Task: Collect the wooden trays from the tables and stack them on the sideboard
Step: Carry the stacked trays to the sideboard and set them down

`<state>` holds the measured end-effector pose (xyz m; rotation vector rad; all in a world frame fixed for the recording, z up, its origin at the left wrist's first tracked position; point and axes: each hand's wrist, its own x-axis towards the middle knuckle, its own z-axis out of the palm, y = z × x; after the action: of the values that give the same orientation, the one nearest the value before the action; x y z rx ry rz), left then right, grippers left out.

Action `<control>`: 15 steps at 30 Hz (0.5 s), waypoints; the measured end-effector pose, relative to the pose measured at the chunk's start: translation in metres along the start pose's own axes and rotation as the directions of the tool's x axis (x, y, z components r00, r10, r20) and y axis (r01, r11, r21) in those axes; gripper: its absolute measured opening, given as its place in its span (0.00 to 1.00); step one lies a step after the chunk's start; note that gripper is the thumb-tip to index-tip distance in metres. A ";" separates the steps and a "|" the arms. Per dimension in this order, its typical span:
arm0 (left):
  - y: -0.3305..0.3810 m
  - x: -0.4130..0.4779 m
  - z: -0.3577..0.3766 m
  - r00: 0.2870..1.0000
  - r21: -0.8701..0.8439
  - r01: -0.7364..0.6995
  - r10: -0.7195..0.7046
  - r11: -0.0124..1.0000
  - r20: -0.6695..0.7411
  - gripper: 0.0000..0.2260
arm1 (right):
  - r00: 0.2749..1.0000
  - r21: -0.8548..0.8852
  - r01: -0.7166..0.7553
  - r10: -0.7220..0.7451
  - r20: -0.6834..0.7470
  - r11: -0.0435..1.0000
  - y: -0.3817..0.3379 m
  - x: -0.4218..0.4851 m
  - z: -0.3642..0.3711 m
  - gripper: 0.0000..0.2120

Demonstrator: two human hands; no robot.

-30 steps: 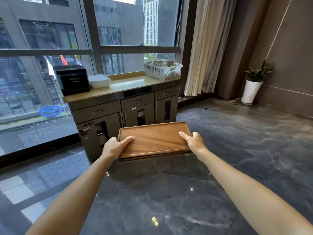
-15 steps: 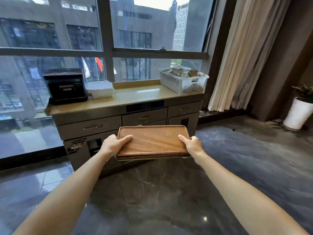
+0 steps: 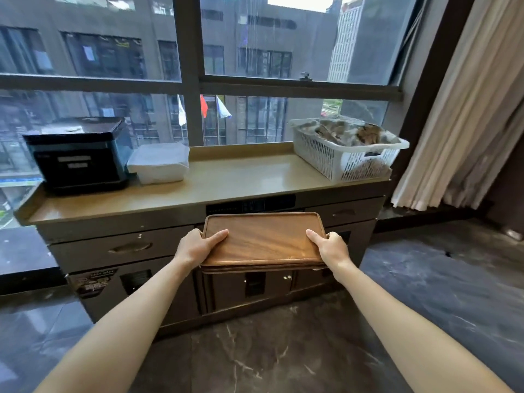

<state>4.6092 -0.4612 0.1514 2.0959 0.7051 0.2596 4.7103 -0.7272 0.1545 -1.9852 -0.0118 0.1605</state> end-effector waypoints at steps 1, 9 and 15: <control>0.007 0.025 0.008 1.000 -0.002 0.014 -0.014 1.000 0.001 0.22 | 1.000 -0.001 -0.005 0.005 0.008 1.000 -0.004 0.029 0.004 0.26; 0.066 0.199 0.038 0.998 0.009 0.065 -0.065 0.998 -0.017 0.29 | 0.998 -0.044 0.031 -0.029 0.050 0.999 -0.057 0.226 0.026 0.21; 0.081 0.300 0.058 0.990 0.056 0.122 -0.117 0.991 -0.082 0.25 | 0.990 -0.027 0.037 -0.033 0.138 0.999 -0.074 0.347 0.062 0.18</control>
<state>4.9100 -0.3654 0.1603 2.1007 0.8929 0.2577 5.0518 -0.6123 0.1592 -1.9990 -0.1383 0.2753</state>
